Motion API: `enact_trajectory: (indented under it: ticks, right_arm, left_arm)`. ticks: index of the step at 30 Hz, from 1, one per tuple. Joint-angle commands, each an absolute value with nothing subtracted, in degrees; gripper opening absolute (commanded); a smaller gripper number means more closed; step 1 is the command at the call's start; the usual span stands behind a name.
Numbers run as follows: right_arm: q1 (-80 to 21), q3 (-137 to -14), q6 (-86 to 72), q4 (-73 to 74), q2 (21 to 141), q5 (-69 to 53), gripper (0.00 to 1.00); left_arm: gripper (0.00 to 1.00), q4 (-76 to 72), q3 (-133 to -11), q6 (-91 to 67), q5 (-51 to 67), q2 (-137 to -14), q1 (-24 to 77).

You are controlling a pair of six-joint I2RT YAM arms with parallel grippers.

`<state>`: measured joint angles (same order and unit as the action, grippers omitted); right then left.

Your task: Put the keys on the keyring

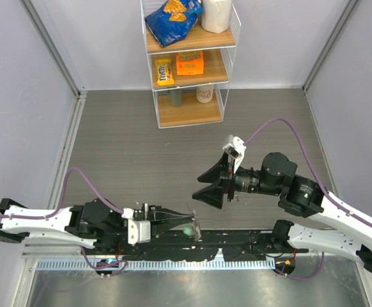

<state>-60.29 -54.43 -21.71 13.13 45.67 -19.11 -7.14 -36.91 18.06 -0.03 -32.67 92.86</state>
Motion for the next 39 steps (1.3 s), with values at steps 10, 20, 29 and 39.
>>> enact_trajectory:
  ticks: [10,20,29,39]
  right_arm:
    - [-60.38,-56.78,-9.24,15.03,39.38,-17.04,0.68]
    - [-60.38,-58.52,-0.27,15.02,39.02,-32.07,0.64]
    - [-63.45,-61.52,4.65,15.2,42.18,-34.89,0.56]
    - [-68.38,-62.49,6.24,14.06,44.12,-29.27,0.49]
  left_arm:
    - [0.0,-23.64,-33.93,12.48,-7.55,-31.29,92.81]
    - [0.0,-26.54,-33.75,10.02,-8.88,-31.64,92.81]
    - [0.0,-29.35,-33.14,7.39,-10.37,-31.55,92.81]
    - [0.0,-32.69,-32.52,5.98,-12.13,-32.61,92.81]
